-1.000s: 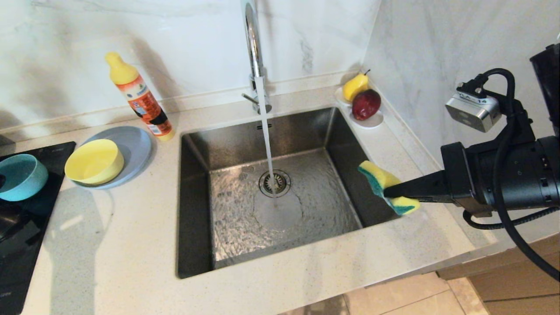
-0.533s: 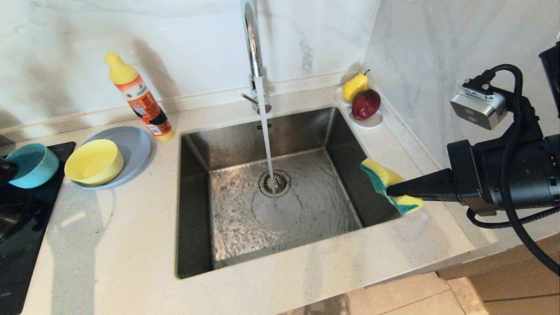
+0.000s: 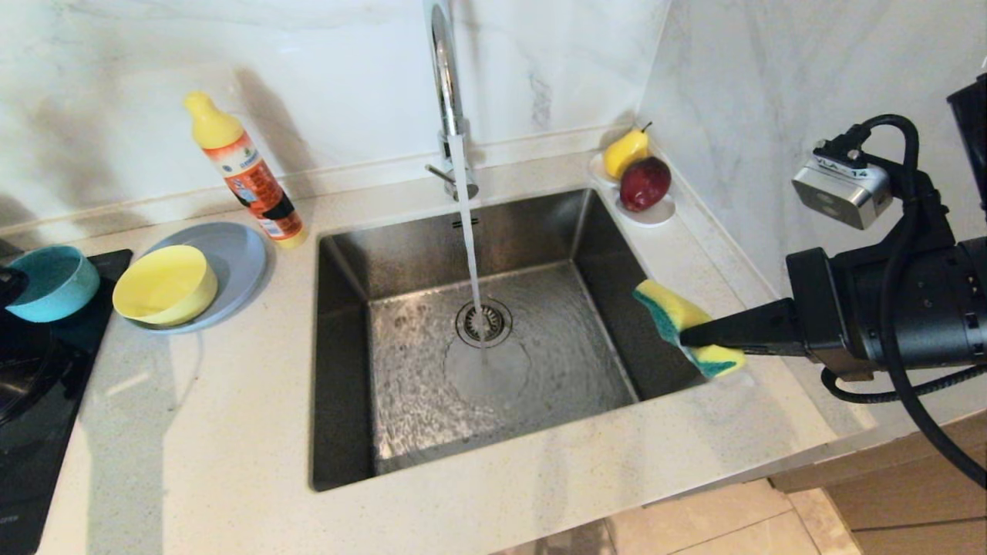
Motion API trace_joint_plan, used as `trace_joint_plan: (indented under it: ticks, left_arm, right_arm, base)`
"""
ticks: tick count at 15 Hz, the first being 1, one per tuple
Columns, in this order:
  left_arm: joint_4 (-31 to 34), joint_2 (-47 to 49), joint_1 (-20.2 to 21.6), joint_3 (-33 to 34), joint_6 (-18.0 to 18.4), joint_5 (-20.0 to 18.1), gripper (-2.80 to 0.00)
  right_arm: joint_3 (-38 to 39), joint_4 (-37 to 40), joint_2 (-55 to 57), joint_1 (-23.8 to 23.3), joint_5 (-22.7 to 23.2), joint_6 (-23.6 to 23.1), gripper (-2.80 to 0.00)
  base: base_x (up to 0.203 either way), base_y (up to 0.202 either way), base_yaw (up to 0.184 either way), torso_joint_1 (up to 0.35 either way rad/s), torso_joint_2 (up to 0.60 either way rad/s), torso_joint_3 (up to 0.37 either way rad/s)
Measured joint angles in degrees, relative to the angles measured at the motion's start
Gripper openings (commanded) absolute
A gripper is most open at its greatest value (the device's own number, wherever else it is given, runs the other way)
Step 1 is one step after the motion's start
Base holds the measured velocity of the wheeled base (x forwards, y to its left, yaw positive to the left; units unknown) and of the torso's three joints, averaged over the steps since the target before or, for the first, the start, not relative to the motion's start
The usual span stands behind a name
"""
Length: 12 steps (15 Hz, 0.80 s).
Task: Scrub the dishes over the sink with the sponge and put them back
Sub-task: Place the bowl on the table
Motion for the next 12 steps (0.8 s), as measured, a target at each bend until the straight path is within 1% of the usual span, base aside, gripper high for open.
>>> trace_joint_plan:
  ticks: [2, 7, 8, 10, 12]
  left_arm:
    - [1.68, -0.54, 0.02, 0.24, 0.12, -0.13, 0.00]
    - [1.95, -1.55, 0.00, 1.65, -0.38, -0.71, 0.00]
    - [1.92, -2.37, 0.00, 2.22, -0.87, -1.47, 0.00]
    - [2.14, -4.90, -0.26, 3.16, -1.54, -4.58, 0.00]
    - [3.94, -7.85, -0.95, 3.56, -2.02, -7.07, 0.00]
  right_arm:
    - [-0.02, -0.02, -0.22, 0.00, 0.00, 0.06, -2.80]
    - [0.41, 0.01, -0.83, 0.00, 0.00, 0.09, -2.80]
    - [0.59, 0.00, -0.91, 0.00, 0.00, 0.11, -2.80]
    - [1.11, -0.04, -1.02, 0.00, 0.00, 0.20, -2.80]
    - [1.27, -0.02, -1.26, 0.00, -0.04, 0.17, -2.80]
  base:
    - [0.000, 0.000, 0.000, 0.000, 0.00, 0.000]
    - [0.000, 0.000, 0.000, 0.000, 0.00, 0.000]
    - [0.000, 0.000, 0.000, 0.000, 0.00, 0.000]
    - [0.000, 0.000, 0.000, 0.000, 0.00, 0.000]
    - [0.000, 0.000, 0.000, 0.000, 0.00, 0.000]
